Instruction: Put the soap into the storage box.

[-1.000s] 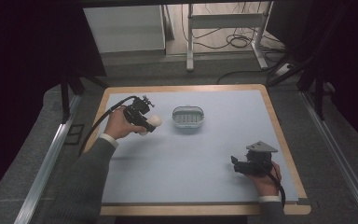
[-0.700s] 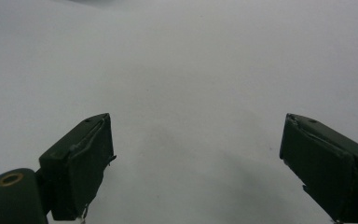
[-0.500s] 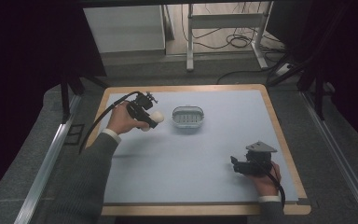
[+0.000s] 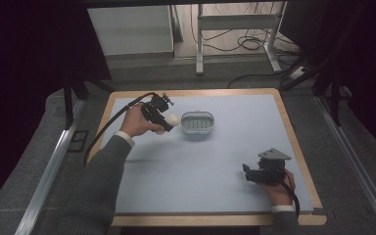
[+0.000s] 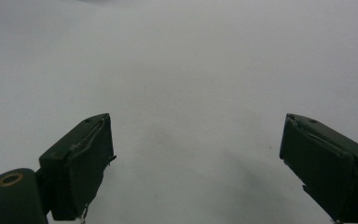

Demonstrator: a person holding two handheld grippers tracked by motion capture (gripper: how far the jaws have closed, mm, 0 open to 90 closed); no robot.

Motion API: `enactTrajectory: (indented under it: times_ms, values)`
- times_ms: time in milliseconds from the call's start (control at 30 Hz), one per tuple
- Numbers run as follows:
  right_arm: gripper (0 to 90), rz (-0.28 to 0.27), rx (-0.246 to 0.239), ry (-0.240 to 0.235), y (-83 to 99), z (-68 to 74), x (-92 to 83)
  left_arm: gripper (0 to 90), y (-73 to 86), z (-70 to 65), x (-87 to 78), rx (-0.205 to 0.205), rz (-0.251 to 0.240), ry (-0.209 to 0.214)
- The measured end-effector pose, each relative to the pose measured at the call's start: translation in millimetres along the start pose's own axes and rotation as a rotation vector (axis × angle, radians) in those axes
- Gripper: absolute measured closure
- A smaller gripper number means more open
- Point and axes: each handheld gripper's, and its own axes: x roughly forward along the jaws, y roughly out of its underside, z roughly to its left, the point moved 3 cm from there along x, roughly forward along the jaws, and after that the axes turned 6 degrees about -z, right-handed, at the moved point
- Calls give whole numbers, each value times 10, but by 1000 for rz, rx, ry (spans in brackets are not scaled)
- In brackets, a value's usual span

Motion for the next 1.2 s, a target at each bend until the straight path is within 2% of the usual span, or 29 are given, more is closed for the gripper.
enactTrajectory:
  times_ms: [133,533,633,800,933,1033,1200]
  values:
    - [94,1,0,1,3,0,6,496,-18,5,54,9,7,-5]
    - [94,8,-11,-2,9,26,28,496,-90,55,142,-1,2,1]
    - [94,8,-11,-2,8,29,26,496,-132,45,162,20,10,-16]
    - [94,8,-14,-3,8,36,28,496,-205,30,183,41,11,-16]
    - [94,9,-12,-2,11,32,27,496,-241,52,204,35,5,-1]
    - [94,2,-14,5,8,24,19,496,-255,63,232,48,21,-19]
    - [94,-1,-14,6,5,17,12,496,-330,48,249,56,17,-15]
